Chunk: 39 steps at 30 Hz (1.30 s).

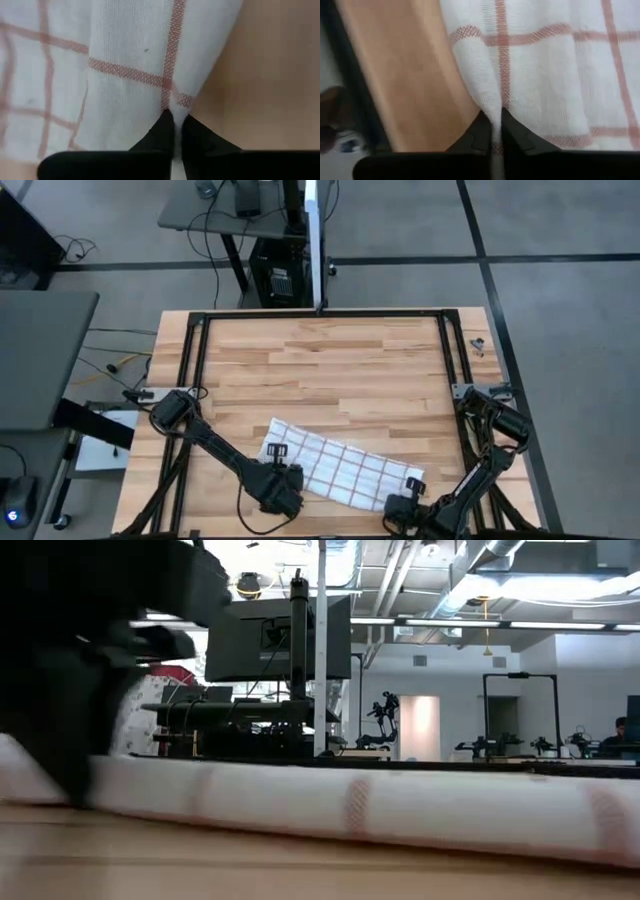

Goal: Roll towel
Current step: Fold the white towel

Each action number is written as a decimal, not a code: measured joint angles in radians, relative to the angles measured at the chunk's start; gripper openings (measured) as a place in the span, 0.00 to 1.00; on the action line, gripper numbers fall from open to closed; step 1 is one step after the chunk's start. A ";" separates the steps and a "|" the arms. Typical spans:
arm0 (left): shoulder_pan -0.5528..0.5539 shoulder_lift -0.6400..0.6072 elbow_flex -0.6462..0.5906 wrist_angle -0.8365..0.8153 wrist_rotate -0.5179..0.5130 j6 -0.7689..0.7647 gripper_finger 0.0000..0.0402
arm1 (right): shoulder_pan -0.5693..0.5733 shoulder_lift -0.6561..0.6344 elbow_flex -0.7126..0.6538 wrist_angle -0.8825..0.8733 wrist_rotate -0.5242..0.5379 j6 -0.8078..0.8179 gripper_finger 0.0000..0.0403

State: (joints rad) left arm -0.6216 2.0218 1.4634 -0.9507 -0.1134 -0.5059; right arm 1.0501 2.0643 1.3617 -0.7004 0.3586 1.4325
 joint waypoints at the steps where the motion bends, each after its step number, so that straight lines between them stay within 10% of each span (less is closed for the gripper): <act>1: 0.015 -0.021 0.002 0.004 0.074 0.014 0.00 | 0.009 -0.006 -0.001 0.025 -0.009 0.006 0.01; 6: 0.101 -0.054 0.002 0.001 0.321 0.128 0.00 | 0.021 -0.046 -0.083 0.284 -0.079 0.004 0.01; 24: 0.417 -0.117 0.003 -0.001 0.396 0.522 0.00 | -0.017 -0.459 -0.689 0.960 -0.149 0.228 0.00; 39: 0.573 -0.117 -0.097 0.150 0.433 0.626 0.00 | -0.024 -0.493 -0.955 1.387 -0.123 0.408 0.00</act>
State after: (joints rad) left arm -0.0483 1.9053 1.3660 -0.8008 0.3200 0.1197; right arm 1.0259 1.5715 0.4062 0.6863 0.2360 1.8407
